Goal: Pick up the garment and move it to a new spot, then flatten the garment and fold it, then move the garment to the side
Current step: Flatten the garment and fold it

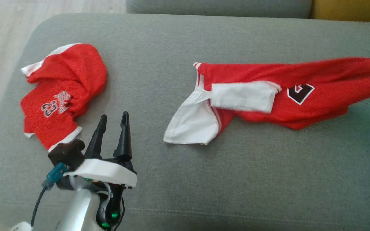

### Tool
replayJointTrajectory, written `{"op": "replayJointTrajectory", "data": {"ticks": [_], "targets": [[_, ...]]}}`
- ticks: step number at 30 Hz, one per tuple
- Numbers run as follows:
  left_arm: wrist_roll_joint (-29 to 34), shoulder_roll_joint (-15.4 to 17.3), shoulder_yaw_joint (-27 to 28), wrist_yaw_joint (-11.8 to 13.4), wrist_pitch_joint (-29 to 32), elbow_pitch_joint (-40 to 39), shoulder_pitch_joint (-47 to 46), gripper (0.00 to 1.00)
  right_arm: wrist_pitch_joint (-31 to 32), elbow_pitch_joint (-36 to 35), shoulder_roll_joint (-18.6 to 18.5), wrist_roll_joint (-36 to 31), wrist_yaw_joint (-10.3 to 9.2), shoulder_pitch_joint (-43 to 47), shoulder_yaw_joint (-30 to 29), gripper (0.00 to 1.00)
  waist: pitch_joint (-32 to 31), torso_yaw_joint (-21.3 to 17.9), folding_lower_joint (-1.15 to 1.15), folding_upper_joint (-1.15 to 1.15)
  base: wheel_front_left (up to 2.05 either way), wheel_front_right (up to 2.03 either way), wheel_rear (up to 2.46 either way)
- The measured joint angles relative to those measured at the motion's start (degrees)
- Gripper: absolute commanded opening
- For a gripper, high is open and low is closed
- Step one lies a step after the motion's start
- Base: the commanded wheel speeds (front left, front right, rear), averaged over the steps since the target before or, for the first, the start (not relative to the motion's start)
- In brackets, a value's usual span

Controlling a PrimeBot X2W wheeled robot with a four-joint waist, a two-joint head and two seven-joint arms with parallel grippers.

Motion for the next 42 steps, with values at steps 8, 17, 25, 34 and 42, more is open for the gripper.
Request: {"op": "replayJointTrajectory", "data": {"ticks": [8, 17, 25, 34, 42], "targets": [[0.58, -0.03, -0.02, -0.47, 0.00, 0.40, -1.25, 1.00, -4.63, -0.03, 4.42, -10.61, 0.00, -1.27, -9.91, 1.00, 0.54, -2.19, 0.00, 0.00, 0.00, 0.00, 0.00], [0.59, -0.03, -0.09, -0.41, 0.00, 0.46, -1.09, 1.00, -10.78, -18.78, 14.97, -6.57, 0.00, 6.10, -3.46, 1.00, -1.99, -3.33, 0.00, 0.00, 0.00, 0.00, 0.00], [2.10, -0.01, -0.01, -0.46, 0.00, -1.79, 0.19, 1.00, -12.87, -37.54, 20.75, -2.56, 0.00, 27.38, -1.19, 1.00, -3.31, -3.48, 0.00, 0.00, 0.00, 0.00, 0.00], [2.93, 0.00, -0.62, -0.91, 0.00, -2.13, 1.72, 1.00, -10.05, -41.70, 21.86, -5.97, 0.00, 31.67, 7.54, 1.00, -2.12, -2.40, 0.00, 0.00, 0.00, 0.00, 0.00], [2.38, 0.00, -2.52, -1.40, 0.00, -1.45, 0.44, 1.00, -5.93, -32.37, 17.56, -7.27, 0.00, 23.09, 17.13, 1.00, 1.13, 1.76, 0.00, 0.00, 0.00, 0.00, 0.00]]}}
